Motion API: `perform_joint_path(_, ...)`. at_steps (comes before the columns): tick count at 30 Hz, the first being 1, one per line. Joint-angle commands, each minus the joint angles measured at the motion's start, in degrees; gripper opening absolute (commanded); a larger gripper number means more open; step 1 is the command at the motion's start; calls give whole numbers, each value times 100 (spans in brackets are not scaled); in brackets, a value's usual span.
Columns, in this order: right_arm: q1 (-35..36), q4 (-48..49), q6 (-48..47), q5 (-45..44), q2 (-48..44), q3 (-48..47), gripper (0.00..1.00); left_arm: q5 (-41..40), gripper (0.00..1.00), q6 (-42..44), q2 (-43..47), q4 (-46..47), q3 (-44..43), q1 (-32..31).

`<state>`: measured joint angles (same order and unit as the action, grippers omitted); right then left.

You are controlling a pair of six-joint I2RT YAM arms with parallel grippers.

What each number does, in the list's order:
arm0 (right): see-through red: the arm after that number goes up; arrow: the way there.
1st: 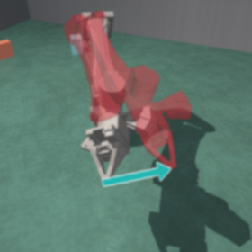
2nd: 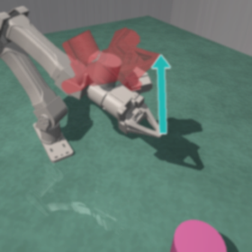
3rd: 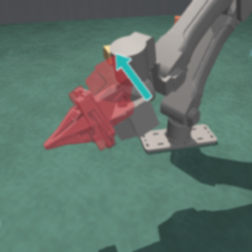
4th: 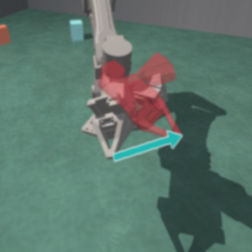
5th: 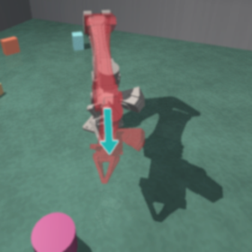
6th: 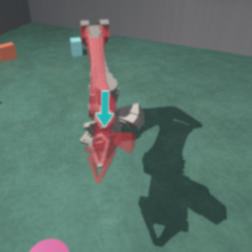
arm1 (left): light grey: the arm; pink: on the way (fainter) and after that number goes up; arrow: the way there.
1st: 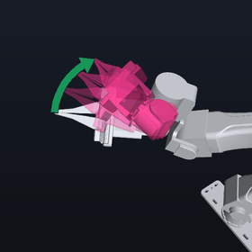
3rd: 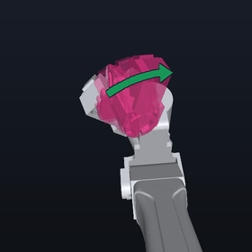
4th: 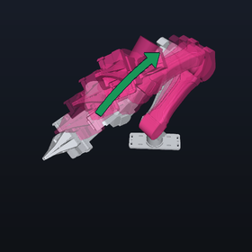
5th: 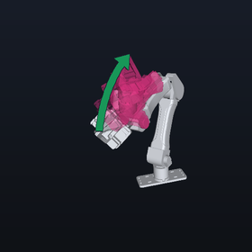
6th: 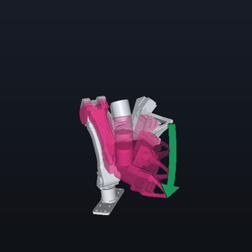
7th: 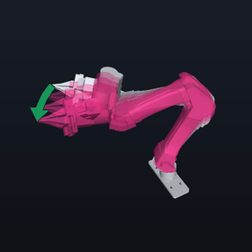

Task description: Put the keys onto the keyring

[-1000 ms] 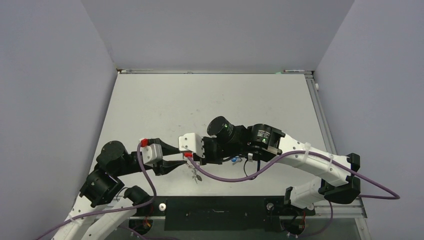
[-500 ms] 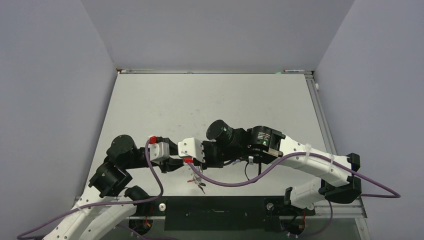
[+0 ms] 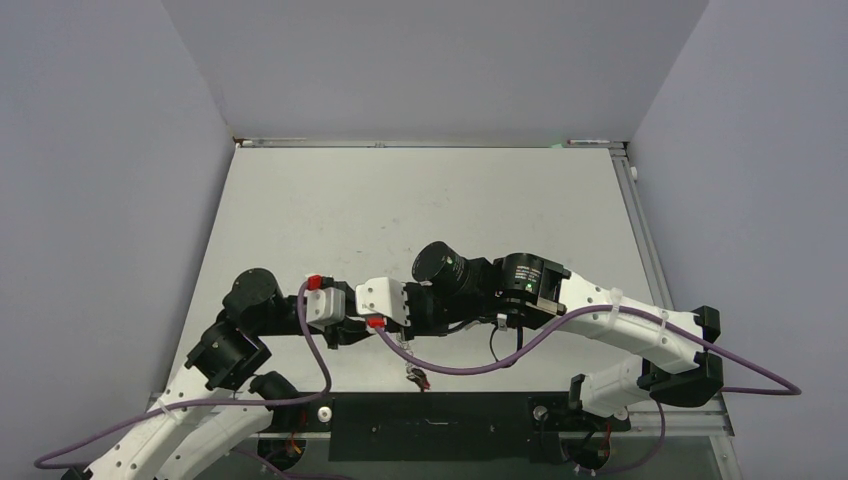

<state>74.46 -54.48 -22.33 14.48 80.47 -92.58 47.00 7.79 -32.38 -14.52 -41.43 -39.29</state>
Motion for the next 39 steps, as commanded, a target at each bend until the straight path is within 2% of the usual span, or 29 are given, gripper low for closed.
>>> perform_joint_path(1,52,297,-38,-130,-152,-262,5,131,22,-65,-27,376,84,-76)
perform_joint_path(7,56,341,-17,-79,-211,-257,5,168,13,-234,-87,608,201,-119)
perform_joint_path(11,56,335,0,-36,-178,-252,5,191,1,-364,-128,727,232,-131)
perform_joint_path(17,68,379,45,-159,-143,-235,6,120,0,-505,-168,890,278,-132)
perform_joint_path(19,68,579,125,-420,-261,-196,17,-11,0,-705,-50,1162,388,-132)
perform_joint_path(23,68,1409,267,-736,-860,229,50,-251,0,-1533,390,2218,809,-131)
perform_joint_path(25,62,1972,350,-717,-1287,565,59,-393,0,-1913,609,2715,1019,-132)
perform_joint_path(27,55,2556,486,-656,-1735,1050,63,-587,0,-2251,780,3197,1219,-132)
perform_joint_path(30,44,3686,780,-552,-2437,1899,62,-748,0,-2764,966,3878,1462,-132)
perform_joint_path(33,44,4363,1022,-529,-2861,2563,54,-869,0,-3207,1111,4751,1737,-132)
perform_joint_path(39,43,5075,1432,14,-2842,3133,39,-1104,0,-3839,1248,6308,2351,-140)
